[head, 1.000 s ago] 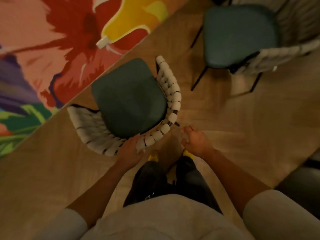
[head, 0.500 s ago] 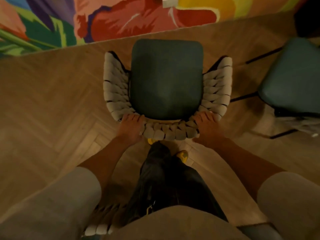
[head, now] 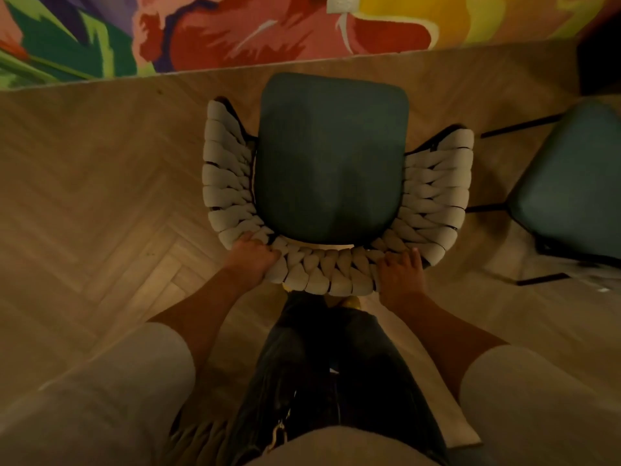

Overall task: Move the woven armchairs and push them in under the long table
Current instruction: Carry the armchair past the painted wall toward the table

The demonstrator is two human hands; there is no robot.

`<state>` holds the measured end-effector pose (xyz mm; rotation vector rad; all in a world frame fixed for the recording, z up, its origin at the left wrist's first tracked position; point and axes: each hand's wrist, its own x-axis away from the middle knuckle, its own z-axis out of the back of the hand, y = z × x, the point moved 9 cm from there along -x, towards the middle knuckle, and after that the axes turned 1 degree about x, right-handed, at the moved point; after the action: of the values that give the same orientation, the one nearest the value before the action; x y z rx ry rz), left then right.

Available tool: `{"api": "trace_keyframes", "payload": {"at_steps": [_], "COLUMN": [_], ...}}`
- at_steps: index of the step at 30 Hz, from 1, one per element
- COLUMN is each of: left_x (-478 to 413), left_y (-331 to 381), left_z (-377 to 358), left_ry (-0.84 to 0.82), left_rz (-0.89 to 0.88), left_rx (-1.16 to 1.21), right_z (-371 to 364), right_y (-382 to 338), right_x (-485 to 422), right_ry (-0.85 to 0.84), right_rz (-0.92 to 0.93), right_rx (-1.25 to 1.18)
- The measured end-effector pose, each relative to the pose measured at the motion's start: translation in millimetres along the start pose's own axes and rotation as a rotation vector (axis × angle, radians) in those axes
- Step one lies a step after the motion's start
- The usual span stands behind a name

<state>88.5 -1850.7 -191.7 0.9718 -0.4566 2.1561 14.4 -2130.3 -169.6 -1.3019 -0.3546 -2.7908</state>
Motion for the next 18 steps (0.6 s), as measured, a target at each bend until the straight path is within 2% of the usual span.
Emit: {"api": "trace_keyframes", "payload": {"at_steps": [10,18], "left_x": [-45,-93], "left_y": [-48,-100], "left_z": [52,96], "left_ry": [0.029,0.067], "left_rz": [0.001,-0.075], "left_rx": [-0.045,-0.138], "right_z": [50,70], "right_y": [30,30], "right_x": [-50,-72], "right_ry": [0.017,-0.075], "right_rz": [0.000,-0.048], "right_rx": [-0.119,-0.249]}}
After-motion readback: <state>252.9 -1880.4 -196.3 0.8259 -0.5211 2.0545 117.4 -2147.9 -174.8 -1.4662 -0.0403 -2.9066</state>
